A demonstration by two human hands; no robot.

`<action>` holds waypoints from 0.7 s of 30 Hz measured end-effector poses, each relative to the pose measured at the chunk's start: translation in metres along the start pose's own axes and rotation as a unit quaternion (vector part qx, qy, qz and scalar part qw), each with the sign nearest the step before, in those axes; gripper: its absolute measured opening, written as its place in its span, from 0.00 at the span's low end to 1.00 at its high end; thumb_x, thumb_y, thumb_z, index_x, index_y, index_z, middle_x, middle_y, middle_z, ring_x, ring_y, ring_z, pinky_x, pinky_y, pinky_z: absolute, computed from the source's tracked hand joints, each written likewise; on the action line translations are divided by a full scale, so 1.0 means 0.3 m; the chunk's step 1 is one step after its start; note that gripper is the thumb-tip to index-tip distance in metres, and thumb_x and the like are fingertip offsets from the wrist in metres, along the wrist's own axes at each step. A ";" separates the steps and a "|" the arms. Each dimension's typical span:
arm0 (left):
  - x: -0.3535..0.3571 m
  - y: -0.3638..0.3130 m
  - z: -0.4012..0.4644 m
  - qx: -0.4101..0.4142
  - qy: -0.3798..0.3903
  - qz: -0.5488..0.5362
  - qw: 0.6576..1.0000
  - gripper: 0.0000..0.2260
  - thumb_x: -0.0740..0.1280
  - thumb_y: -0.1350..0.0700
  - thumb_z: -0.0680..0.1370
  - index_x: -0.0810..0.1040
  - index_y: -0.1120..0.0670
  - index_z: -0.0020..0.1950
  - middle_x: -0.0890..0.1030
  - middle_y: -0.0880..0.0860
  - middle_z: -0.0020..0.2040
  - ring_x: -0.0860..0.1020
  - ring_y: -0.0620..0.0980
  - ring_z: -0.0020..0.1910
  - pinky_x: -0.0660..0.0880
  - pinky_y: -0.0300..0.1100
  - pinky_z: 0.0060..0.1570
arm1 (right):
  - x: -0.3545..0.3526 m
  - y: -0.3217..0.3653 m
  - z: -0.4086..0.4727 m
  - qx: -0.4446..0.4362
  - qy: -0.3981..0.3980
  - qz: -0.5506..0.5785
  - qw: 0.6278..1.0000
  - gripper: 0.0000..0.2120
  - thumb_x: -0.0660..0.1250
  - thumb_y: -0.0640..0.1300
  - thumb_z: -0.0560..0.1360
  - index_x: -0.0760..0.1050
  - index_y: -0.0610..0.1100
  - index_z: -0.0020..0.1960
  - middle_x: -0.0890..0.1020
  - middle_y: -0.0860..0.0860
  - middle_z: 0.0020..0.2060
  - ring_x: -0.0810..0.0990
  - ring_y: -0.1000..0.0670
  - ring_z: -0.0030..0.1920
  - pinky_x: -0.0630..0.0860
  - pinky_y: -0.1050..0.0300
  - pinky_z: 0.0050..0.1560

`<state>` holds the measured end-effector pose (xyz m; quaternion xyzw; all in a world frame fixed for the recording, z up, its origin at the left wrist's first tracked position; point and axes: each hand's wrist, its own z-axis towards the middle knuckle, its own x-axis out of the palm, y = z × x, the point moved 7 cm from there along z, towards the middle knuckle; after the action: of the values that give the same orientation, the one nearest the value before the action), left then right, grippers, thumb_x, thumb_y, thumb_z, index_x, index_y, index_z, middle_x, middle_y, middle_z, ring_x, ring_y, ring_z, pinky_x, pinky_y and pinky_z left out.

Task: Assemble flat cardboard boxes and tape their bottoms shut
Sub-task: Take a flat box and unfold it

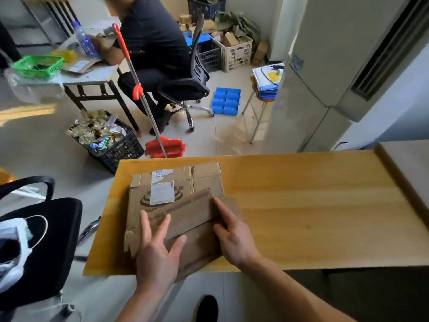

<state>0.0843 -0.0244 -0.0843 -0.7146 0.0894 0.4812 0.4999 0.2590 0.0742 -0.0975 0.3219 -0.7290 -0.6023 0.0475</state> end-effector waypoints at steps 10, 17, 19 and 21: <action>0.414 -1.098 -0.198 0.242 0.046 -0.021 0.969 0.25 0.70 0.47 0.76 0.71 0.47 0.72 0.44 0.50 0.80 0.58 0.50 0.76 0.62 0.41 0.67 | -1.138 -0.129 -0.351 -0.037 -0.245 0.017 0.969 0.28 0.61 0.47 0.79 0.58 0.65 0.76 0.72 0.62 0.67 0.73 0.57 0.63 0.72 0.55 0.65; 1.121 -1.804 -0.697 0.370 0.324 -0.108 0.864 0.24 0.68 0.49 0.78 0.68 0.41 0.73 0.57 0.54 0.79 0.58 0.50 0.77 0.55 0.40 0.72 | -1.829 -0.622 -0.992 0.098 -0.532 0.007 0.841 0.28 0.60 0.44 0.80 0.58 0.59 0.77 0.72 0.55 0.69 0.72 0.55 0.63 0.68 0.57 0.62; 1.297 -1.909 -0.851 0.419 0.377 -0.081 0.822 0.23 0.67 0.51 0.79 0.68 0.43 0.73 0.55 0.55 0.79 0.55 0.51 0.78 0.51 0.39 0.73 | -1.888 -0.771 -1.154 0.151 -0.571 0.001 0.807 0.28 0.61 0.45 0.80 0.58 0.59 0.77 0.74 0.53 0.68 0.74 0.52 0.61 0.67 0.58 0.59; 1.467 -1.962 -0.975 0.448 0.422 -0.031 0.787 0.22 0.65 0.53 0.80 0.68 0.44 0.74 0.53 0.56 0.80 0.55 0.51 0.78 0.52 0.39 0.72 | -1.905 -0.921 -1.266 0.216 -0.577 -0.016 0.787 0.29 0.61 0.47 0.81 0.55 0.57 0.78 0.73 0.50 0.69 0.74 0.47 0.61 0.65 0.61 0.55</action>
<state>0.8469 0.1818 -0.0455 -0.5445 0.4750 0.0214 0.6910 0.9970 0.0347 -0.0640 -0.0724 -0.7268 -0.5029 -0.4622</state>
